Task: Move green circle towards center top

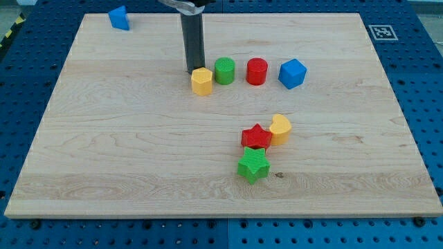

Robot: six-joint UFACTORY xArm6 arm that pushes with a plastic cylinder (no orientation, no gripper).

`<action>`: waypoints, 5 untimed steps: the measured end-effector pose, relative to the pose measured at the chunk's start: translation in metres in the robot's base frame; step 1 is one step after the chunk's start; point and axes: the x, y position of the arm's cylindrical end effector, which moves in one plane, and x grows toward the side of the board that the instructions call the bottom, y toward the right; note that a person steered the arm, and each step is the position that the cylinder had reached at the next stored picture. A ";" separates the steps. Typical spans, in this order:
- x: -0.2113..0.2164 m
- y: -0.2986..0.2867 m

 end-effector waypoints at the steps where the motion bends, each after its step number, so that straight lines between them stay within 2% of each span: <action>1: 0.031 0.014; 2: 0.040 0.018; 4: 0.037 0.061; 5: 0.036 0.049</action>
